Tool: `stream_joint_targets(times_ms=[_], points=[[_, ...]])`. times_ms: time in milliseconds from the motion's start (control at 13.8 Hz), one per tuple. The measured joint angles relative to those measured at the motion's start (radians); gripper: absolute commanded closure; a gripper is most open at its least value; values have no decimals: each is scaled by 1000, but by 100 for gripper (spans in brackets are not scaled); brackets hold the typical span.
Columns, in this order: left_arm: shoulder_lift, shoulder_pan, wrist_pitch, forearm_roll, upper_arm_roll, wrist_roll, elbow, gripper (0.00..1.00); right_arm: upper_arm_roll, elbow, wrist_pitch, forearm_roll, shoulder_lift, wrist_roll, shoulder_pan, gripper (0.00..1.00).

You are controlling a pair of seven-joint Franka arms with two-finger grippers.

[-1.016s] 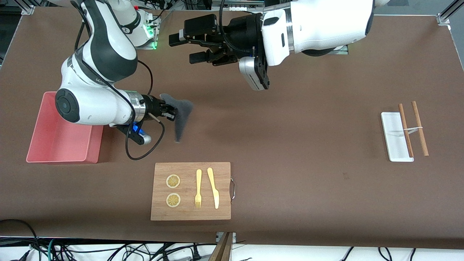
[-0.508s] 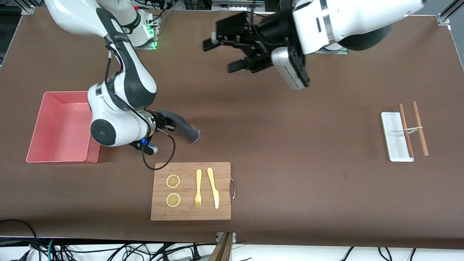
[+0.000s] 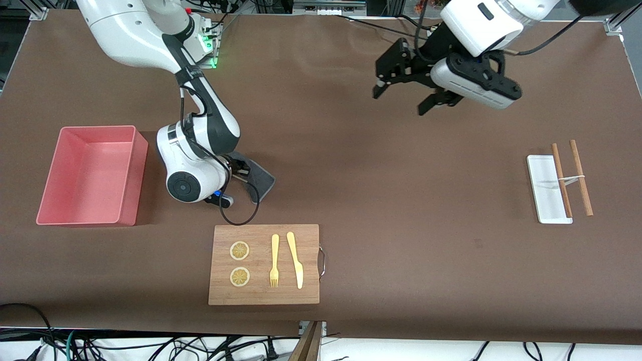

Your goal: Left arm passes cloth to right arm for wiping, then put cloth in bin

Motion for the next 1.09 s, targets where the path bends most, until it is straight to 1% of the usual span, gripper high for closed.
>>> stream_joint_targets(times_ms=[145, 218, 363, 435, 508, 580, 726, 871, 943, 1088], points=[[-14, 33, -94, 85, 3, 0, 0, 0, -17, -33, 20, -59, 1, -79, -42, 100], [-19, 60, -135, 138, 3, 3, 0, 0, -35, -42, 25, -76, 1, -129, -63, 100], [-24, 103, -207, 274, 4, 65, -1, 0, -95, -46, 28, -105, 0, -250, -86, 100], [-24, 109, -235, 324, 3, 114, -2, 0, -126, -46, 31, -113, 0, -312, -94, 100], [-24, 110, -253, 350, 3, 147, -8, 0, -152, -46, 36, -118, 0, -367, -103, 100], [-24, 109, -262, 363, 2, 161, -20, 0, -170, -45, 40, -127, -1, -410, -111, 100], [-23, 124, -266, 370, 3, 170, -65, 0, -183, -34, 48, -175, -3, -455, -120, 100], [-21, 177, -266, 366, 4, 176, -122, 0, -181, -5, 51, -247, -5, -459, -117, 100], [-21, 213, -266, 359, 3, 189, -147, 0, -178, 12, 51, -264, -5, -459, -115, 100], [-30, 270, -263, 353, 3, 218, -207, 0, -159, 33, 65, -266, -6, -447, -114, 100]])
